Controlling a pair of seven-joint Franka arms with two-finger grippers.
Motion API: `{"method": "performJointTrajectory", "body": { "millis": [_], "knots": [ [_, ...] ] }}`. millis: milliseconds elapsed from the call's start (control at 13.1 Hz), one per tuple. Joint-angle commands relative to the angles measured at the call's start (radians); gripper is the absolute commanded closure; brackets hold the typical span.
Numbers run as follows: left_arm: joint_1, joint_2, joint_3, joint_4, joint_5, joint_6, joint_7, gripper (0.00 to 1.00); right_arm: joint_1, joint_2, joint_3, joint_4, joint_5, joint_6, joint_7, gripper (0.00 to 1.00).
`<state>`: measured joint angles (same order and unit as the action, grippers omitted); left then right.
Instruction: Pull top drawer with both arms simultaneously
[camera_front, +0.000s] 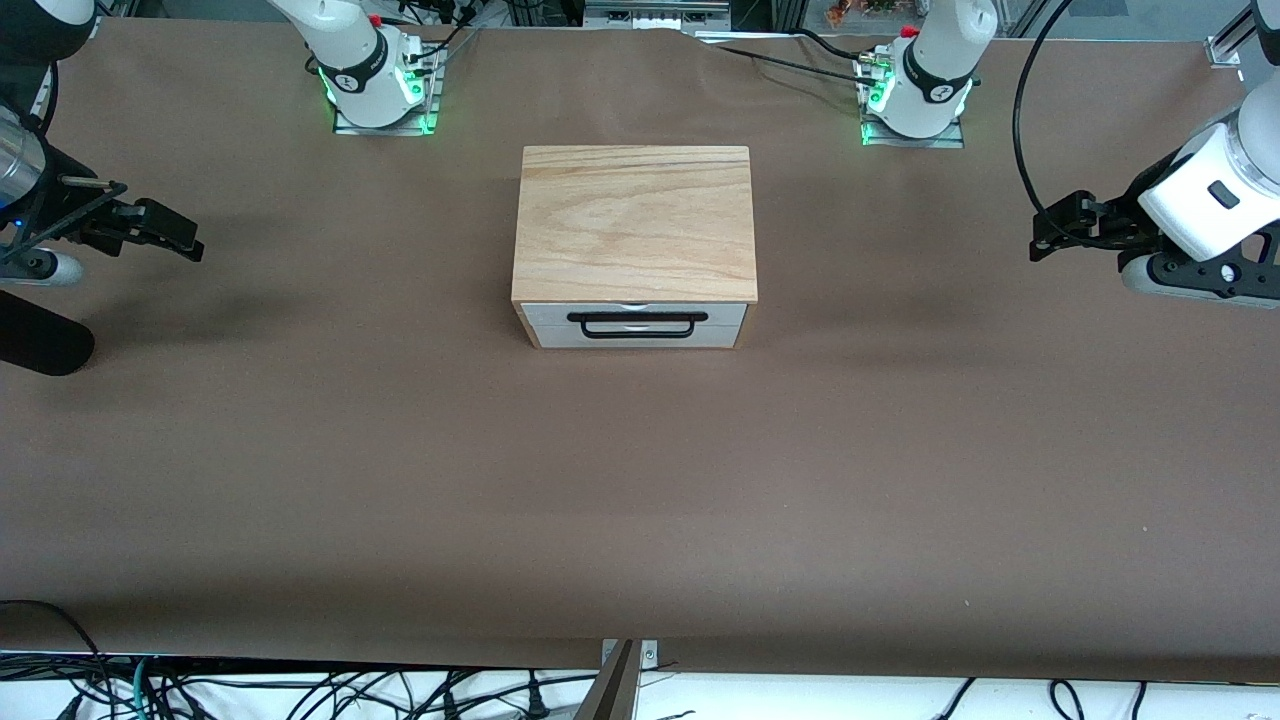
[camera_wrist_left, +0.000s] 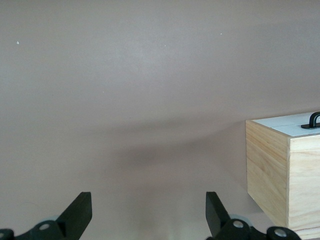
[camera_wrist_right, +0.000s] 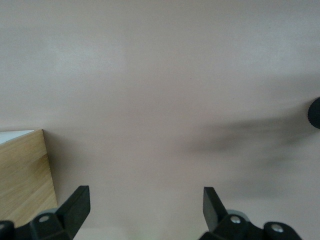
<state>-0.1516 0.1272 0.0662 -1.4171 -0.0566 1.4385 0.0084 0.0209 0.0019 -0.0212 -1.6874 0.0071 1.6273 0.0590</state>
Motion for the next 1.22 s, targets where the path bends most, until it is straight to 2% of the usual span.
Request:
{"method": "performJointTrajectory", "body": {
  "millis": [0,1145],
  "knots": [
    [-0.008,0.006,0.004,0.015,0.001,0.003,-0.010,0.00,0.002,-0.011,0.003,-0.009,0.005,-0.003,-0.004,0.00],
    [-0.008,0.008,0.004,0.015,0.001,0.003,-0.008,0.00,0.001,-0.002,0.001,-0.008,0.004,-0.003,-0.016,0.00]
  ]
}}
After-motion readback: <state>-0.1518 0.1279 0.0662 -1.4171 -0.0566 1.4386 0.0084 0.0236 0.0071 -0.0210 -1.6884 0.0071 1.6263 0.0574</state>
